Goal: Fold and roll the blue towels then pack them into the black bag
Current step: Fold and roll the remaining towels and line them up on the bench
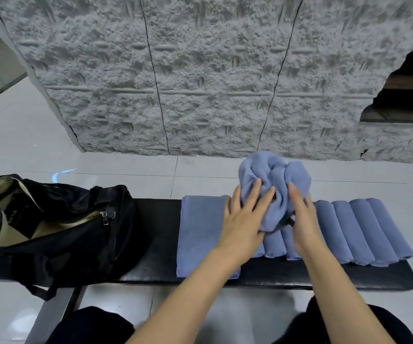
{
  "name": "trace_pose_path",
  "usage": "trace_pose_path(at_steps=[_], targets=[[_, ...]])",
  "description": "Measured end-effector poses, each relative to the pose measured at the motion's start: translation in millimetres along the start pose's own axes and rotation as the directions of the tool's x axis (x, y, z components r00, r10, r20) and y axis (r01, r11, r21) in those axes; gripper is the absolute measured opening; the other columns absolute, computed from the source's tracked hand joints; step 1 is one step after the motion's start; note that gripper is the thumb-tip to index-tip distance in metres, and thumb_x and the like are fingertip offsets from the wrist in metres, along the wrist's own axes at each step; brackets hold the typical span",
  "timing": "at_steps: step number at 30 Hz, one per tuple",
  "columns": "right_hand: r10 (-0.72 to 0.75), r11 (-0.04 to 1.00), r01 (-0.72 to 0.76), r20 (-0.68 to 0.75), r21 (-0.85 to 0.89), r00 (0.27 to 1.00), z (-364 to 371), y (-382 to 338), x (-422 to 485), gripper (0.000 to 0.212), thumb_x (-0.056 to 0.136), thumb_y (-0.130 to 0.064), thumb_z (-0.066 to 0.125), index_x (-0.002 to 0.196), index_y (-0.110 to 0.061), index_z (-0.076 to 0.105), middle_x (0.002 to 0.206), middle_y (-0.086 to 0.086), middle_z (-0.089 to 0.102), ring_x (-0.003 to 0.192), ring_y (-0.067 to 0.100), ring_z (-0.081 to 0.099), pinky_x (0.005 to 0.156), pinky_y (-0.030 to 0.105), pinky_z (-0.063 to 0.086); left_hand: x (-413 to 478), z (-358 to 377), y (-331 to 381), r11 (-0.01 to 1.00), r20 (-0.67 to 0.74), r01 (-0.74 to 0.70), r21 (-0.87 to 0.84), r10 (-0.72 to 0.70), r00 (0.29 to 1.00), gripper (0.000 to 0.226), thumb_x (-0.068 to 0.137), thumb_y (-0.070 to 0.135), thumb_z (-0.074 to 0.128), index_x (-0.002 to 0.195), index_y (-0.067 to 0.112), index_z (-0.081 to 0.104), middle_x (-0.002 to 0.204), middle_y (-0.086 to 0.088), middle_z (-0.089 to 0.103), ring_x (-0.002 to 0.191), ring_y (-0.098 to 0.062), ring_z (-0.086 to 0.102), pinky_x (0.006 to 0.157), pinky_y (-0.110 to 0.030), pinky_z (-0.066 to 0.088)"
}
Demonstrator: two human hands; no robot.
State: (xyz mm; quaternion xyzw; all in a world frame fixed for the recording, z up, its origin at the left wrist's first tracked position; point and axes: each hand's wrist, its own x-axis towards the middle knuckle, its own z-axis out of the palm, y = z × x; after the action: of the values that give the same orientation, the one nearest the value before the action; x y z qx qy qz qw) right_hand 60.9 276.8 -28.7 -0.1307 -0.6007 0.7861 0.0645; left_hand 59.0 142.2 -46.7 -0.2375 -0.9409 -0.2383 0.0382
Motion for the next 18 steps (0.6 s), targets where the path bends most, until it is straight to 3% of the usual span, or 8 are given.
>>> trace_pose_path(at_steps=[2, 4, 6, 10, 12, 14, 15, 18], targets=[[-0.045, 0.854, -0.064, -0.196, -0.516, 0.98, -33.1, 27.1, 3.9, 0.063, 0.089, -0.052, 0.052, 0.142, -0.023, 0.032, 0.145, 0.001, 0.04, 0.134, 0.026, 0.039, 0.106, 0.047, 0.037, -4.0, 35.5, 6.8, 0.999, 0.274, 0.026, 0.046, -0.038, 0.961, 0.09, 0.085, 0.021, 0.061, 0.15, 0.031, 0.001, 0.158, 0.005, -0.014, 0.143, -0.038, -0.012, 0.115, -0.058, -0.001], [0.028, 0.374, -0.179, -0.182, -0.91, 0.983, -60.2, 67.4, 0.5, 0.073, 0.093, -0.054, 0.039, 0.151, -0.03, 0.002, 0.159, -0.003, 0.001, 0.145, 0.035, 0.005, 0.111, 0.056, 0.016, -12.2, 67.8, 4.8, 0.996, 0.493, 0.036, 0.08, -0.071, 0.867, 0.092, 0.086, 0.024, 0.062, 0.151, 0.028, -0.003, 0.157, 0.006, -0.018, 0.142, -0.036, -0.021, 0.112, -0.058, -0.012], [0.168, 0.052, -0.091, -0.081, -0.994, 0.982, -71.5, 95.8, -5.4, 0.064, 0.098, -0.053, 0.025, 0.148, -0.037, -0.009, 0.158, -0.007, -0.014, 0.144, 0.034, -0.011, 0.113, 0.057, 0.006, -18.4, 84.6, -2.6, 0.994, 0.565, 0.02, 0.112, -0.08, 0.821, 0.092, 0.086, 0.026, 0.062, 0.151, 0.026, -0.004, 0.157, 0.006, -0.02, 0.141, -0.034, -0.025, 0.11, -0.058, -0.014], [0.185, -0.026, -0.079, -0.082, -0.997, 0.979, -69.3, 98.5, -7.2, 0.063, 0.098, -0.052, 0.025, 0.15, -0.032, -0.004, 0.159, -0.001, -0.011, 0.143, 0.038, -0.014, 0.114, 0.056, 0.001, -26.4, 75.9, -17.4, 0.998, 0.519, -0.014, 0.064, -0.021, 0.855, 0.081, 0.091, 0.039, 0.054, 0.151, 0.027, 0.001, 0.157, 0.01, -0.017, 0.142, -0.025, -0.024, 0.112, -0.056, -0.015], [-0.058, -0.078, -0.029, -0.024, -0.997, 0.998, -62.9, 90.5, -9.1, 0.062, 0.098, -0.043, 0.039, 0.151, -0.022, 0.015, 0.159, 0.008, 0.008, 0.143, 0.042, 0.0, 0.113, 0.056, 0.005, -37.3, 73.3, -35.3, 0.997, 0.358, 0.005, 0.082, -0.034, 0.933, 0.07, 0.093, 0.045, 0.045, 0.151, 0.029, 0.008, 0.156, 0.011, -0.013, 0.146, -0.023, -0.012, 0.116, -0.054, -0.006], [-0.289, -0.105, 0.181, 0.204, -0.978, 0.935, -46.5, 87.6, -19.3, 0.051, 0.09, -0.026, 0.049, 0.139, -0.014, 0.043, 0.145, 0.011, 0.04, 0.134, 0.038, 0.033, 0.11, 0.048, 0.024, -56.7, 72.2, -61.9, 0.978, 0.141, 0.048, 0.205, -0.078, 0.987, 0.064, 0.09, 0.05, 0.037, 0.148, 0.023, 0.027, 0.156, 0.004, 0.012, 0.144, -0.025, 0.016, 0.115, -0.051, 0.017], [-0.299, -0.142, 0.336, 0.364, -0.931, 0.882, -34.4, 91.8, -28.2, 0.047, 0.084, -0.021, 0.049, 0.131, -0.016, 0.052, 0.135, 0.006, 0.05, 0.124, 0.03, 0.047, 0.102, 0.041, 0.035, -70.5, 72.2, -75.8, 0.964, 0.116, 0.071, 0.255, -0.103, 0.988, 0.066, 0.087, 0.052, 0.035, 0.144, 0.018, 0.035, 0.154, 0.0, 0.025, 0.141, -0.025, 0.026, 0.112, -0.047, 0.023], [-0.116, -0.121, 0.678, 0.689, -0.725, 0.716, -2.5, 134.0, -57.9, 0.04, 0.071, -0.023, 0.064, 0.111, -0.018, 0.068, 0.118, -0.001, 0.064, 0.105, 0.019, 0.063, 0.088, 0.03, 0.041, -113.6, 78.1, -113.0, 0.958, 0.27, 0.048, 0.282, -0.127, 0.954, 0.073, 0.083, 0.056, 0.034, 0.141, 0.012, 0.033, 0.151, -0.003, 0.031, 0.135, -0.024, 0.039, 0.11, -0.041, 0.017]])
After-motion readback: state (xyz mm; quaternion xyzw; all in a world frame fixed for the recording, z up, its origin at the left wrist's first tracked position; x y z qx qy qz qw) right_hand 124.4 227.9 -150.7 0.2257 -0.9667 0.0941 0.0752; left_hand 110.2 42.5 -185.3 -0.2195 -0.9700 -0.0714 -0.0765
